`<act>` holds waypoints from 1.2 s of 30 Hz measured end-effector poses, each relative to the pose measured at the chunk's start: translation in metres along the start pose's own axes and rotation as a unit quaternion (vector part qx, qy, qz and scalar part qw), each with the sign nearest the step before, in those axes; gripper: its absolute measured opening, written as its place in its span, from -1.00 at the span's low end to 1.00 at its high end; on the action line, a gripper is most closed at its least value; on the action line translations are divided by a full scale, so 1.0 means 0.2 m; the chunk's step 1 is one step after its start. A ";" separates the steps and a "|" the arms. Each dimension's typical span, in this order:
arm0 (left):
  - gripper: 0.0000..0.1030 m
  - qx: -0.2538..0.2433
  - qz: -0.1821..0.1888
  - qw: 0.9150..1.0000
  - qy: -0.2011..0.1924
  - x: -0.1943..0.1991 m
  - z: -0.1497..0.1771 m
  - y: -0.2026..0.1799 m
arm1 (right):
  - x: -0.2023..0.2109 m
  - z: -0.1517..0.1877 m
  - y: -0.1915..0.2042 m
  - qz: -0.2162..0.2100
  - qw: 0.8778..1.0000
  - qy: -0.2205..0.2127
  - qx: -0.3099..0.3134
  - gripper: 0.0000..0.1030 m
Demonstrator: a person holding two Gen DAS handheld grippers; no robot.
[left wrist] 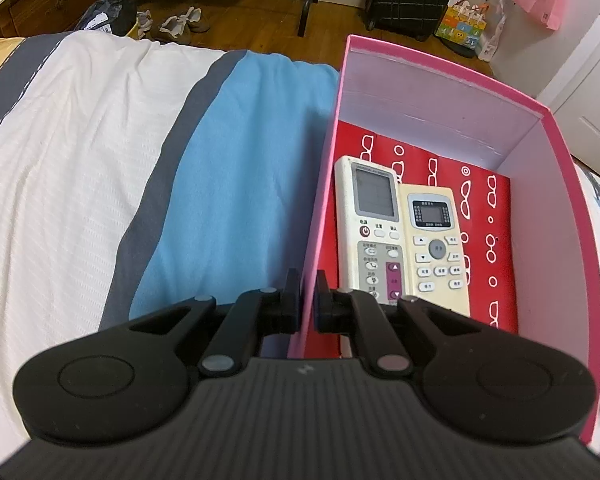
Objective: Organize rigid objects
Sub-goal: 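Grasp the white cube charger on the bed with the right gripper, then carry the white cube charger into the pink box and open the right gripper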
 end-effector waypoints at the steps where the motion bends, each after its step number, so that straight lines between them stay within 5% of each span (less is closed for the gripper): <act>1: -0.90 0.000 -0.001 1.000 0.000 0.00 0.00 0.00 | 0.00 0.00 0.00 -0.003 1.000 0.009 -0.014 0.23; 6: -0.89 -0.002 -0.001 1.000 0.000 0.00 0.00 0.00 | -0.01 0.02 -0.06 -0.031 0.991 0.060 -0.113 0.23; 11: -0.89 -0.001 0.000 1.000 0.000 0.00 0.00 0.00 | -0.05 0.06 -0.05 -0.034 0.991 0.077 -0.102 0.20; 20: -0.89 -0.005 -0.003 1.000 -0.002 0.01 0.00 -0.01 | -0.08 0.03 -0.05 -0.021 0.994 0.037 -0.101 0.16; 28: -0.90 -0.008 -0.007 1.000 -0.007 0.02 0.01 -0.01 | 0.03 0.05 -0.12 -0.024 0.981 0.032 -0.189 0.16; 36: -0.90 -0.002 0.001 1.000 -0.006 0.01 0.01 0.00 | 0.33 -0.01 -0.10 -0.067 0.967 -0.081 -0.232 0.16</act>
Point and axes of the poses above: each gripper's, at about its wrist camera, not at the fingertips, and x roughly against the way its jaws point, y to its left, z to its underside, the point moved 8 cm from there along -x, roughly the way its jaws point, and after that the axes turned 10 degrees about y, right-handed, at the moved point
